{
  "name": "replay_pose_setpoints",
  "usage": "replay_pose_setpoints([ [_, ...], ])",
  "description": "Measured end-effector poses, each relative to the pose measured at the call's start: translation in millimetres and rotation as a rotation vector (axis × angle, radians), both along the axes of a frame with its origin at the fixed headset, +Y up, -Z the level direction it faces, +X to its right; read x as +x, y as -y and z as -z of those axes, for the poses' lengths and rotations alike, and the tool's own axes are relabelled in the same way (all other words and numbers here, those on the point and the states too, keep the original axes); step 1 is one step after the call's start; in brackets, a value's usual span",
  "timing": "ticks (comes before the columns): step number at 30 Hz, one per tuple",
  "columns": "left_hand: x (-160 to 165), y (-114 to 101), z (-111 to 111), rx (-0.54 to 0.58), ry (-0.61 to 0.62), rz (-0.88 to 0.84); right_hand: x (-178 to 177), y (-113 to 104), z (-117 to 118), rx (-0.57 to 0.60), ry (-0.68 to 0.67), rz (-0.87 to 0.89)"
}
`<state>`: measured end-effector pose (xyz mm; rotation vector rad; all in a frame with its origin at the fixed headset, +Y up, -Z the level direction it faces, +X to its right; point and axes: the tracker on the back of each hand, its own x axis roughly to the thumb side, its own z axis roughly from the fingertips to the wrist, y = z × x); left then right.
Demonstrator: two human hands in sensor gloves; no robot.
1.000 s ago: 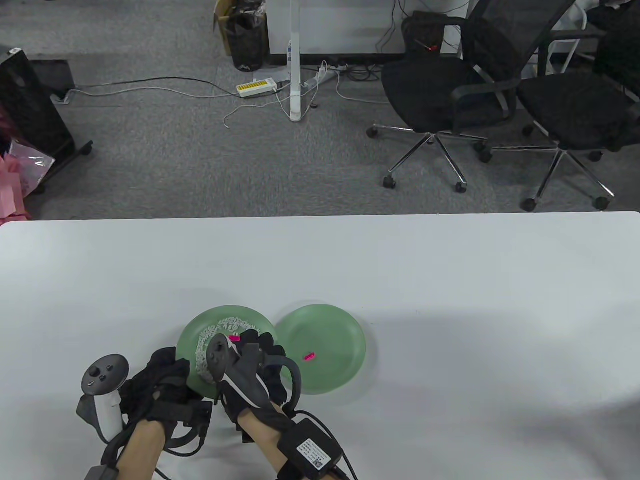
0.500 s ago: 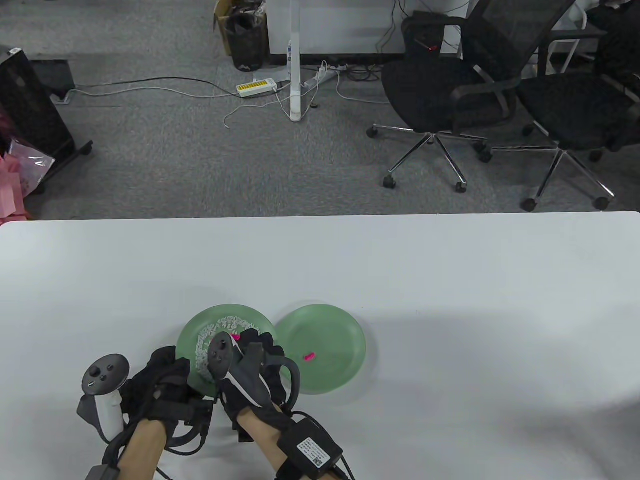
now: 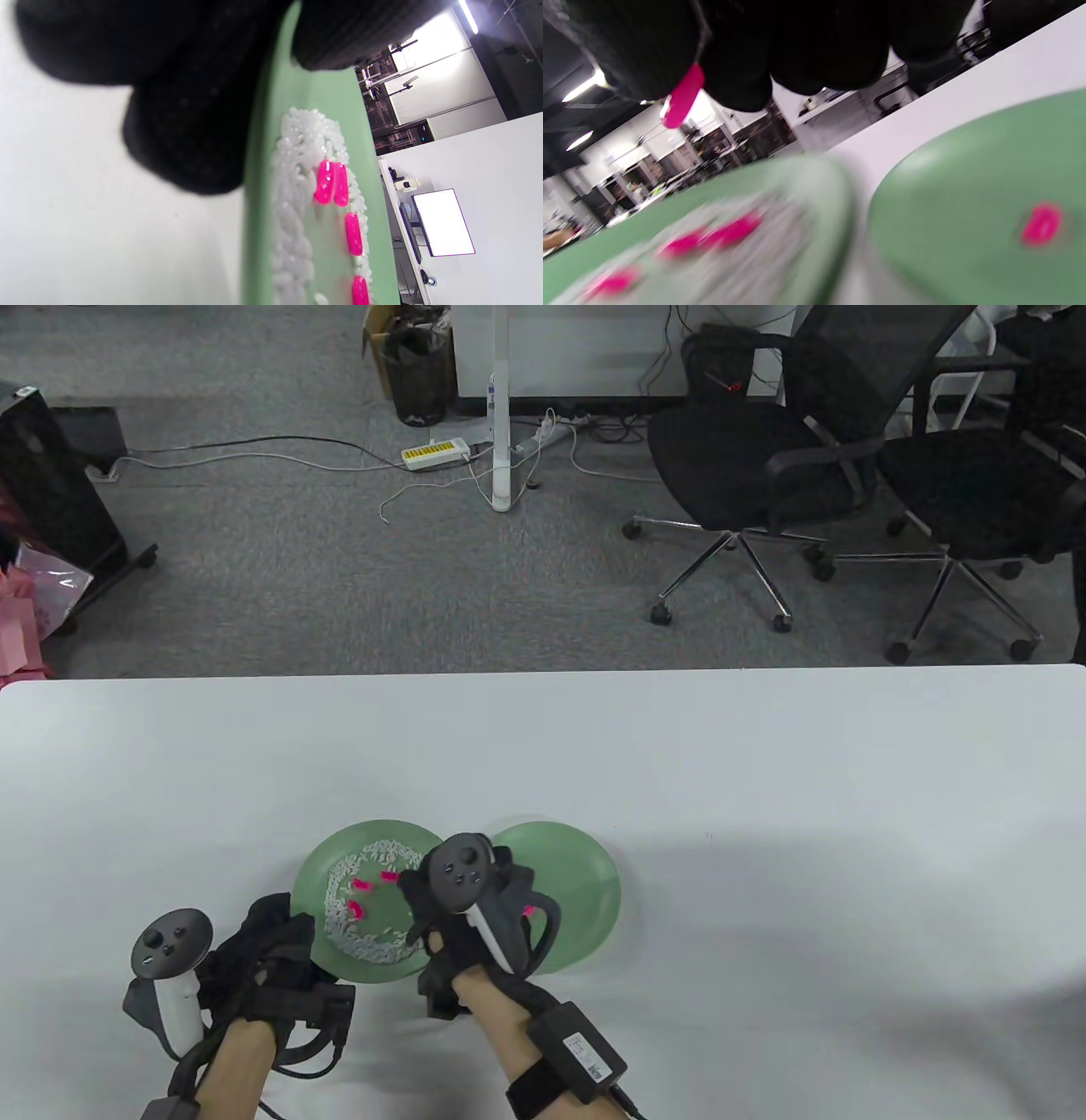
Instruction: Pick gummy candy with hand pinch into plate
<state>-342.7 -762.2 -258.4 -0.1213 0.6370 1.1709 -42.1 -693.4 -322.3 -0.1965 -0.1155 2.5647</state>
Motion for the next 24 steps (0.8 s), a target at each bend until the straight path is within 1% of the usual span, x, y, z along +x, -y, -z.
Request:
replay_pose_setpoints([
  [2,-3,0,1,0.001,-0.006,-0.005,26,5,9,-0.021,0.046,-0.056],
  [5,-7,2,2,0.001,-0.014,-0.013,65,23,20,-0.081,0.080,-0.196],
  [8,-8,3,2,0.000,-0.014,-0.020,84,40,24,-0.178,0.072,-0.269],
  [10,-9,4,3,-0.002,-0.013,-0.021,88,47,23,-0.201,0.074,-0.321],
  [14,-10,7,4,-0.007,-0.011,-0.022,84,53,22,-0.218,0.051,-0.409],
  [20,-10,9,5,-0.013,-0.005,-0.023,79,56,19,-0.181,0.098,-0.502],
  [21,-11,9,5,-0.013,-0.004,-0.023,78,54,19,-0.171,0.103,-0.500],
  [24,-10,8,5,-0.012,-0.004,-0.026,76,44,17,-0.107,0.122,-0.422],
])
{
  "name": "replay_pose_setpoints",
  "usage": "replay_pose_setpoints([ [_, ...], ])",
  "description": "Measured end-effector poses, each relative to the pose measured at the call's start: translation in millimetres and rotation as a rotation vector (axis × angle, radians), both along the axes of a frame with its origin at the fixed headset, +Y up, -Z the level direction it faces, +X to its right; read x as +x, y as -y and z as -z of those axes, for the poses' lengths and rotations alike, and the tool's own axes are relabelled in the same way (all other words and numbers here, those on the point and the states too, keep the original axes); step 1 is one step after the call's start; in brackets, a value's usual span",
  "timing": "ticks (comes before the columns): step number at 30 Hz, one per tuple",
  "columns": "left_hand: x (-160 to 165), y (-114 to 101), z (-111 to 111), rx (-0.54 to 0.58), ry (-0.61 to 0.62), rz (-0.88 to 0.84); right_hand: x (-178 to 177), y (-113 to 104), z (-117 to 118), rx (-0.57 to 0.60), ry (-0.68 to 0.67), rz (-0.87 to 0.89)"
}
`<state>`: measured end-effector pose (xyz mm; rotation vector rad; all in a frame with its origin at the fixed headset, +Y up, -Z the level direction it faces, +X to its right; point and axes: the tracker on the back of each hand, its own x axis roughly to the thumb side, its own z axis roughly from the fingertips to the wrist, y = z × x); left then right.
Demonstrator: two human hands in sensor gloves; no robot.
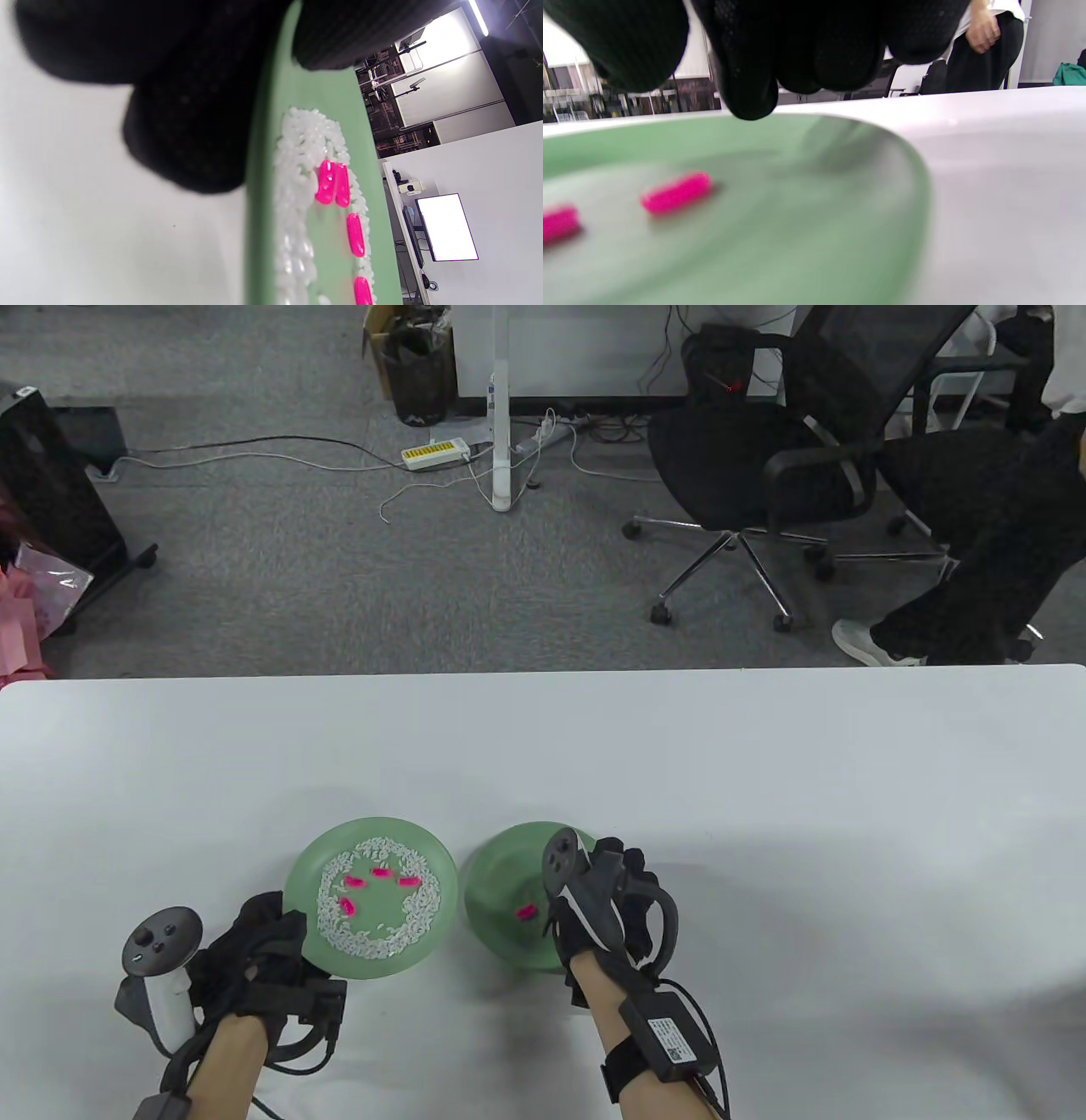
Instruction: Pick gummy candy with hand pinch into plate
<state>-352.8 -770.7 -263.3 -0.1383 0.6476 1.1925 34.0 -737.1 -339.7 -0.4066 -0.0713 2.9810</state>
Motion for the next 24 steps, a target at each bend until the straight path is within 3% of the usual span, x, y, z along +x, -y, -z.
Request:
replay_pose_setpoints([
  [4,2,-1,0,0.008,0.001,-0.009,-23,-25,-6,0.076,-0.076,0.155],
  [8,2,0,0,0.013,0.006,-0.014,-64,-49,-13,0.061,-0.176,0.290],
  [11,2,1,-1,0.017,0.010,-0.009,-98,-61,-16,0.050,-0.231,0.250],
  [17,2,1,0,0.022,0.016,-0.007,-155,-63,-21,0.038,-0.408,0.131],
  [24,2,2,-1,0.023,0.024,-0.003,-191,-50,-17,-0.072,-0.389,0.023],
])
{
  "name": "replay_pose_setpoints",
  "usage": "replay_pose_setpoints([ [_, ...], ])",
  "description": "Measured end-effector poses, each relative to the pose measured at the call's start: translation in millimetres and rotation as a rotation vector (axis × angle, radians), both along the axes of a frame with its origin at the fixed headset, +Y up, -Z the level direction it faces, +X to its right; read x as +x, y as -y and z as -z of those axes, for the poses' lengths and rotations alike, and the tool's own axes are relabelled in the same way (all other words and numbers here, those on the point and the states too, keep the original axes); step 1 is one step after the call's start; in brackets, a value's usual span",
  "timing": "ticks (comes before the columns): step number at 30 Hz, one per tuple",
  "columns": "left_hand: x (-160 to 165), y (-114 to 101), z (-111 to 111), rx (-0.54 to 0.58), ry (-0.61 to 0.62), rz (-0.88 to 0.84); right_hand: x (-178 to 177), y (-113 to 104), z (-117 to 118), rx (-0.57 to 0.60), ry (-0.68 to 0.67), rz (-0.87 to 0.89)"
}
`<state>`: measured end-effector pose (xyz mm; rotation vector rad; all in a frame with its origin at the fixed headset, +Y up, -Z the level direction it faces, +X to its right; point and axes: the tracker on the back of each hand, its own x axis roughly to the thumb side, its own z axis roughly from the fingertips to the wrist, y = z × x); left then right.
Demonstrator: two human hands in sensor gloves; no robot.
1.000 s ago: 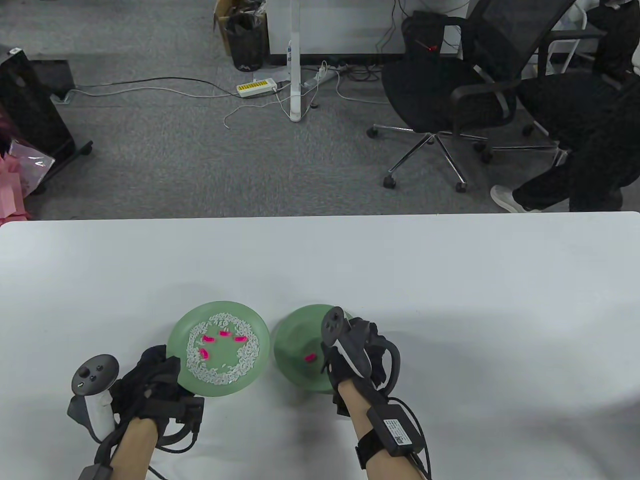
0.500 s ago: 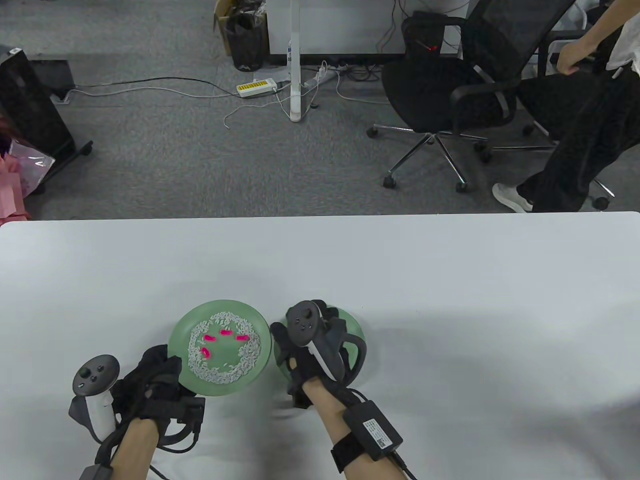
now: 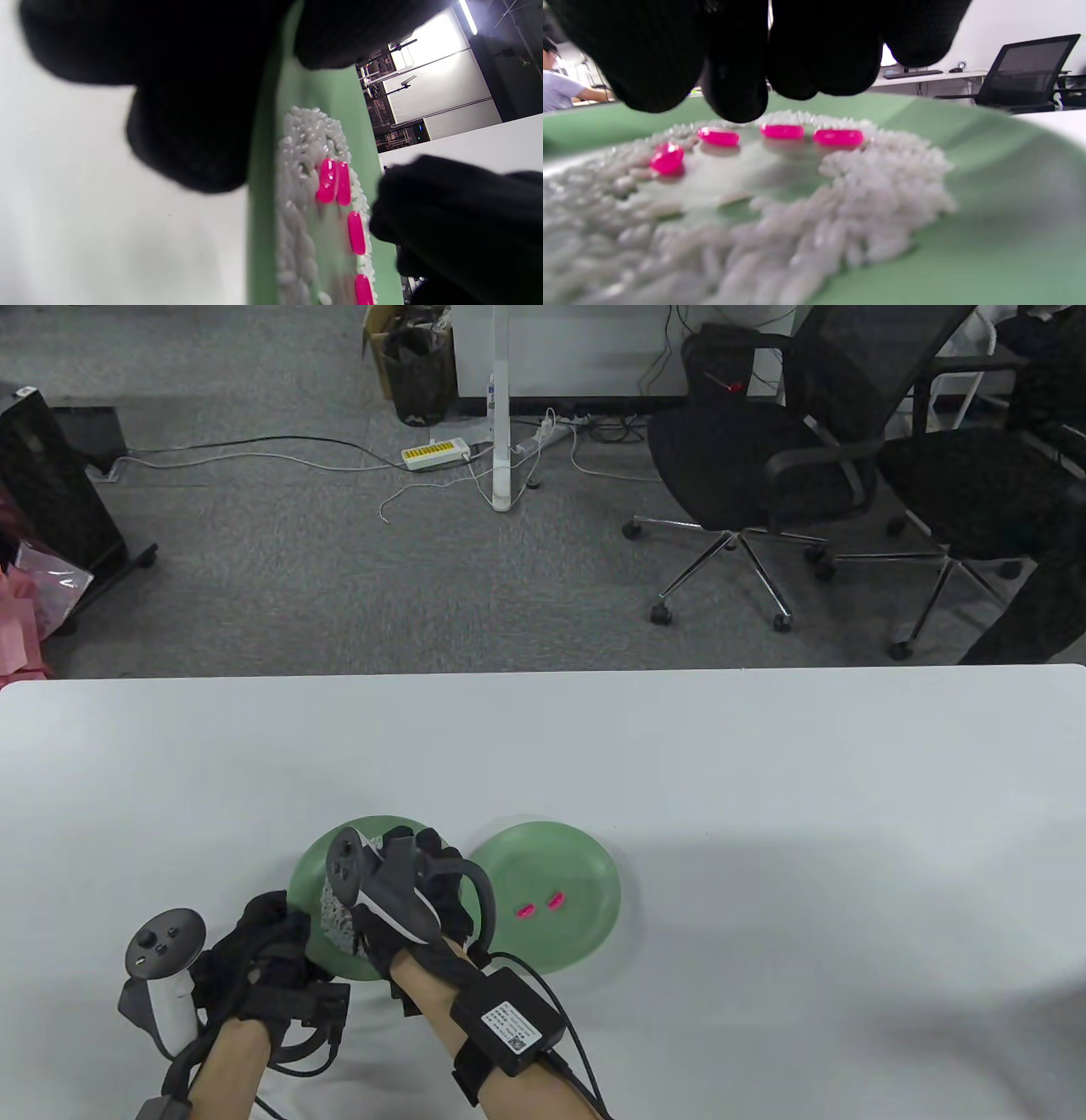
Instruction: Pick gummy candy with hand pinch into plate
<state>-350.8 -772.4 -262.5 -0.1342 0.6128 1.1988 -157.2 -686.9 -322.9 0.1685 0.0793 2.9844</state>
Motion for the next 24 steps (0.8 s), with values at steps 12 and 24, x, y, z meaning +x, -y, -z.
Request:
replay_pose_setpoints([
  [12,1,1,1,-0.004,0.007,-0.002,-11,8,4,-0.034,0.033,-0.042],
  [24,0,3,1,-0.015,0.007,0.004,-15,15,6,-0.081,0.001,-0.021],
])
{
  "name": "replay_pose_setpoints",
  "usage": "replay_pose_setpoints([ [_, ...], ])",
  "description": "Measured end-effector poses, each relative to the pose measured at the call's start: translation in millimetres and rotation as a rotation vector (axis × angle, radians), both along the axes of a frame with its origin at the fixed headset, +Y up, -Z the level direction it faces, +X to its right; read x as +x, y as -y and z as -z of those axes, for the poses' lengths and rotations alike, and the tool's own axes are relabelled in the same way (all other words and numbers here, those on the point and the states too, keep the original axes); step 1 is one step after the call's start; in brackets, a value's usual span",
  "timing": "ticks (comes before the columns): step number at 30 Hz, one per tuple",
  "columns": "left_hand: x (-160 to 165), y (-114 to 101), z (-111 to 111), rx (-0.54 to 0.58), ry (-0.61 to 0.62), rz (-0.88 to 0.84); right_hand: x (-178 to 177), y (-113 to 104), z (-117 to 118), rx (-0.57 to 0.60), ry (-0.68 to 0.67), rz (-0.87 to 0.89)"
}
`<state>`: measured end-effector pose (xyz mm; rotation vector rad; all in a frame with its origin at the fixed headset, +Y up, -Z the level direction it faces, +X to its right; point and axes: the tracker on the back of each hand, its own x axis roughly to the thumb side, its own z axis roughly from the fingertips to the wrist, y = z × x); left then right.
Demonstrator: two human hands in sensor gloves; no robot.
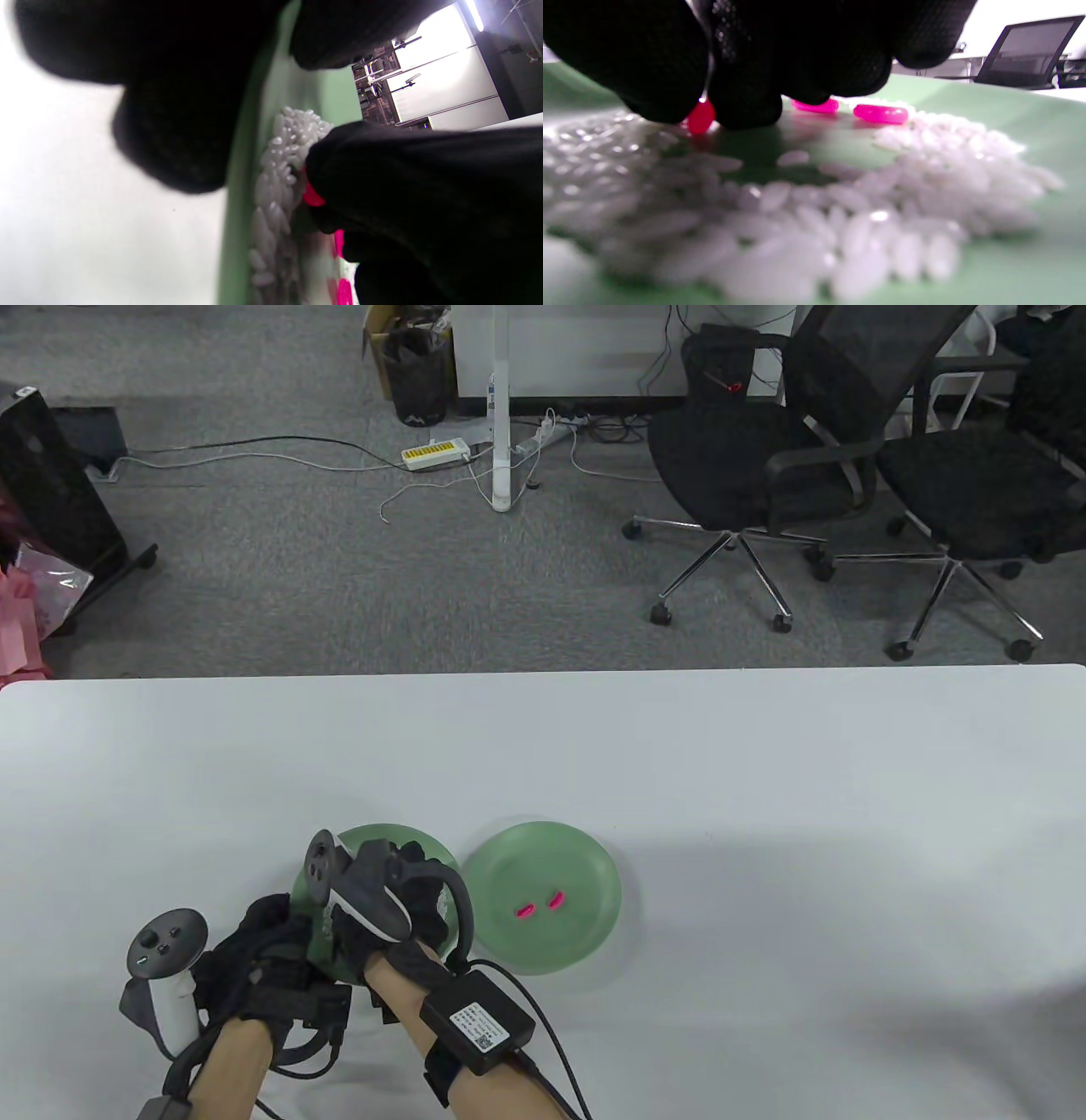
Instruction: Pick gummy candy with hand pinch into plate
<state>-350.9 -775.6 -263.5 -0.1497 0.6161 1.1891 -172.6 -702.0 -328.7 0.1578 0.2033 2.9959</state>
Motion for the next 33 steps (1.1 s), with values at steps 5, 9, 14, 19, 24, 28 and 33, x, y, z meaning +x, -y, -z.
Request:
replay_pose_setpoints([
  [5,-1,3,1,-0.002,-0.003,0.016,8,3,2,-0.019,0.025,0.081],
  [9,1,3,1,0.000,0.000,0.035,16,1,1,-0.020,0.033,0.139],
  [14,-3,5,0,-0.004,-0.013,0.004,44,-13,5,-0.021,0.065,0.258],
  [19,-13,7,0,-0.002,-0.040,-0.029,103,-29,20,0.005,0.164,0.340],
  [24,-17,8,1,0.003,-0.051,-0.045,164,-20,34,-0.011,0.289,0.313],
  [28,-19,10,2,0.004,-0.051,-0.052,195,2,39,-0.063,0.362,0.292],
  [33,-21,14,3,0.000,-0.050,-0.050,200,26,39,-0.114,0.396,0.252],
])
